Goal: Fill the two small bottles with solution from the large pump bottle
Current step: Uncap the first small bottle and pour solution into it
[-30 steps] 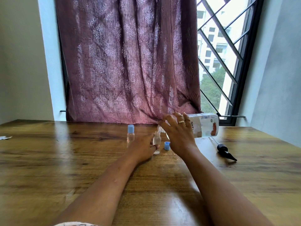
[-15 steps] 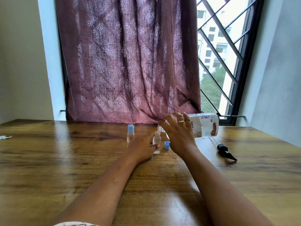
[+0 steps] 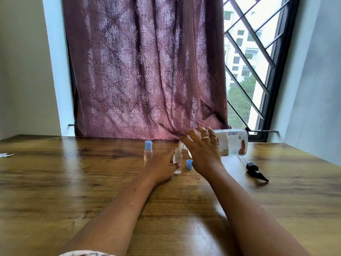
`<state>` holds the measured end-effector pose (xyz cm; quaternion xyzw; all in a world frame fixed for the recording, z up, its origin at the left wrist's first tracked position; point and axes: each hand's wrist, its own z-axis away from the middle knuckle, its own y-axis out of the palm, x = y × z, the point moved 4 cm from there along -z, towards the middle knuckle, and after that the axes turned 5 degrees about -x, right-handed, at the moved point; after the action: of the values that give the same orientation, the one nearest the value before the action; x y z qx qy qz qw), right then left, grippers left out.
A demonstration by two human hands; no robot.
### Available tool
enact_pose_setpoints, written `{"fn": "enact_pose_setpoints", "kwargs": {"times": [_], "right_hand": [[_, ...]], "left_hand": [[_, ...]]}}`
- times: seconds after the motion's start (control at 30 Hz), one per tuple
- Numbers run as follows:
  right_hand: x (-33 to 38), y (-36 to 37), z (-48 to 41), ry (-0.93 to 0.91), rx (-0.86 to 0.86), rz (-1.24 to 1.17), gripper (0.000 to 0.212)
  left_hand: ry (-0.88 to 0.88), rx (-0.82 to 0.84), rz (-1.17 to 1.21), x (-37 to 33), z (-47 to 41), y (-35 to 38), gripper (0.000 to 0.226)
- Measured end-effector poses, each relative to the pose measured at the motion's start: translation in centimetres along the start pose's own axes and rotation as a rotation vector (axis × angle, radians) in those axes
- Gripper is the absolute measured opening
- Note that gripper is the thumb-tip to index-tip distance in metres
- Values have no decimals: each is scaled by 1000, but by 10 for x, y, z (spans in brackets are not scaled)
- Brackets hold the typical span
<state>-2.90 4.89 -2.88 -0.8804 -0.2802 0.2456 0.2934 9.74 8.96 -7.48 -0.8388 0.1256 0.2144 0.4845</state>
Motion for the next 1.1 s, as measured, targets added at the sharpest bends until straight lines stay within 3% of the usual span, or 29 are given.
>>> {"fn": "enact_pose_setpoints", "kwargs": {"times": [0.4,0.6,0.83,1.1], "right_hand": [[-11,-7,-2,130,-57,-24,74],[-34,-25,-7,347,-179,-95,76],[-67,-38,-2,609,-403,-416,87],[-68,-28,-2,561,-346,-549,87]], "left_hand": [[-7,16,2,1,0,0,52],[-14,-7,75,-1,0,0,49],[-4,-22,83,-1,1,0,43],[-11,-11,120,1,-1,2,40]]}}
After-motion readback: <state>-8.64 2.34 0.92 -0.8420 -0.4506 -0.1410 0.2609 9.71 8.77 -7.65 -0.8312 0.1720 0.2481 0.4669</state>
